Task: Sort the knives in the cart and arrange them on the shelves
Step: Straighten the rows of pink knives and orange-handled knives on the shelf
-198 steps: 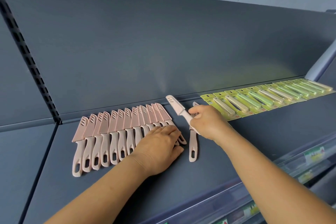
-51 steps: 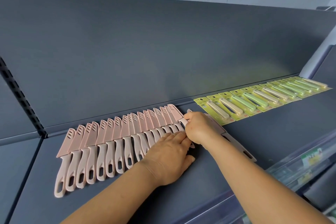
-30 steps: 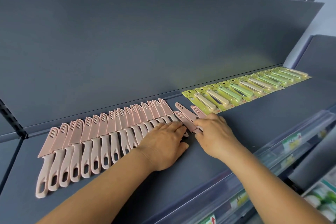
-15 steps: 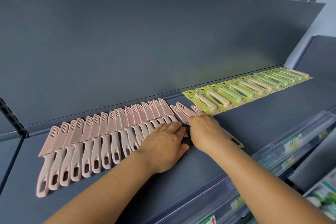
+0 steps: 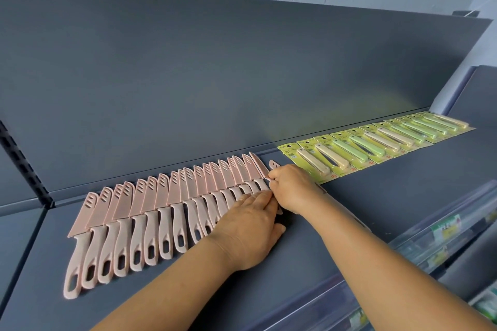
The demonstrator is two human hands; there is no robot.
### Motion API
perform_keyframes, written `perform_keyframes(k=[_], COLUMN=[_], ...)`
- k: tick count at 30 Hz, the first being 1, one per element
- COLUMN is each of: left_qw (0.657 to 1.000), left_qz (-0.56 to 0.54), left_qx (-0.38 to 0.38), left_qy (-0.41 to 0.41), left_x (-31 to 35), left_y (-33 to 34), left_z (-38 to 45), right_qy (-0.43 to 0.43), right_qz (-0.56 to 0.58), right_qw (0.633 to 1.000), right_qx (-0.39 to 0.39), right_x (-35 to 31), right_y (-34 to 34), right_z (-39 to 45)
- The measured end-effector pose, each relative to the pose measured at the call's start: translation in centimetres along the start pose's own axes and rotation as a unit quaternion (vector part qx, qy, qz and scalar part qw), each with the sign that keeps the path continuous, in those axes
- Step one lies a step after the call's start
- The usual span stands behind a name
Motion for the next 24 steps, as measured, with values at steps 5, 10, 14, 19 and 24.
perform_keyframes(k=[5, 10, 14, 19, 24], left_qw=[1.0, 1.0, 0.999, 0.999, 0.999], left_qz=[-0.003, 0.005, 0.015, 0.015, 0.012], left_qx=[0.007, 0.002, -0.01, 0.001, 0.0], left_qy=[0.003, 0.019, 0.03, 0.035, 0.031], left_x=[0.2, 0.5, 1.1, 1.9, 2.0], left_y=[-0.3, -0.3, 0.0, -0.2, -0.1], left_z=[-0.1, 0.2, 0.7, 1.1, 0.9], right_qy=[-0.001, 0.007, 0.002, -0.001, 0.018], right_qz=[0.066, 0.021, -0.057, -0.068, -0.112], right_qw=[0.998, 0.999, 0.998, 0.997, 0.992], right_qx=[0.006, 0.049, 0.016, 0.032, 0.046], right_x=[0.3, 3.7, 5.3, 5.4, 5.0], right_y=[-0.7, -2.1, -0.5, 0.0, -0.2], right_z=[-0.6, -3.1, -5.4, -5.7, -4.9])
Point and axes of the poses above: each hand's wrist, its own z-axis towards the middle knuckle, its own y-axis out of the palm, x = y × z, the point moved 10 cm from there along z, towards the middle knuckle, and after that the axes turned 13 degrees about -z, right-handed, at the moved point
